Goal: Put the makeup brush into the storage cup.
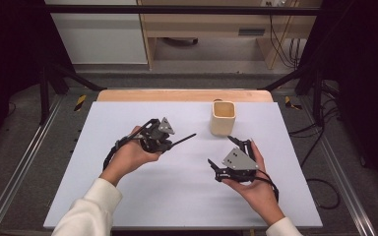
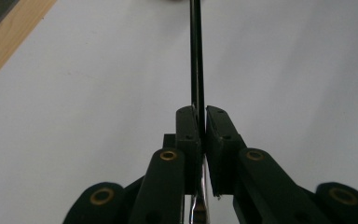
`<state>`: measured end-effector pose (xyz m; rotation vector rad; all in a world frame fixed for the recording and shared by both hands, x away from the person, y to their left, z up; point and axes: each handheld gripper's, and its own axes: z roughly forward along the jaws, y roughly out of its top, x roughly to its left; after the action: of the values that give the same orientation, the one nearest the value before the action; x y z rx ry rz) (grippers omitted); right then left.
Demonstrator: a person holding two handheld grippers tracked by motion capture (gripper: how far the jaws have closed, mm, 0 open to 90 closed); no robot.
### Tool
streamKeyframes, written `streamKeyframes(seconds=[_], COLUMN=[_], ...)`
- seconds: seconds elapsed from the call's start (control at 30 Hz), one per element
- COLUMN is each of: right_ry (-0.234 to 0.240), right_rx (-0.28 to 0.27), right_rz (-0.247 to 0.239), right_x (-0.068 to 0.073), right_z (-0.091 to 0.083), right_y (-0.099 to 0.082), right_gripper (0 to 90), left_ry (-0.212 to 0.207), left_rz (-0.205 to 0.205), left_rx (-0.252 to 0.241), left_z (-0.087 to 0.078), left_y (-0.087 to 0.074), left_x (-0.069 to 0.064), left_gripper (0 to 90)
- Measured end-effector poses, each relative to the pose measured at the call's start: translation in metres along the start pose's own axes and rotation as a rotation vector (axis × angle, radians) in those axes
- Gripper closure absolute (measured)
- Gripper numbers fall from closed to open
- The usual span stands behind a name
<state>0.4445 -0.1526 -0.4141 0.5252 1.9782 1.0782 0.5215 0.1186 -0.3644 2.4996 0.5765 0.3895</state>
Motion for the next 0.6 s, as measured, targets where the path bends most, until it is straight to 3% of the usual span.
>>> streamKeyframes(seconds=[0.2, 0.33, 0.47, 0.6], right_ry=[-0.003, 0.025, 0.025, 0.028], right_rx=[0.020, 0.039, 0.050, 0.052], right_rz=[-0.101, -0.163, -0.197, -0.227], right_x=[-0.004, -0.001, 0.003, 0.008], right_z=[0.010, 0.018, 0.023, 0.027], right_y=[0.018, 0.022, 0.024, 0.025], right_gripper=[11.5, 20.1, 19.4, 25.8], left_ry=[-0.008, -0.007, -0.012, -0.019], left_rz=[0.007, 0.014, 0.021, 0.032], left_rx=[-0.005, -0.003, 0.003, 0.007], left_z=[-0.005, -0.007, -0.008, -0.008], left_y=[0.006, 0.007, 0.007, 0.007], left_x=[0.001, -0.002, -0.004, -0.006], left_gripper=[84.2, 84.2, 84.2, 84.2])
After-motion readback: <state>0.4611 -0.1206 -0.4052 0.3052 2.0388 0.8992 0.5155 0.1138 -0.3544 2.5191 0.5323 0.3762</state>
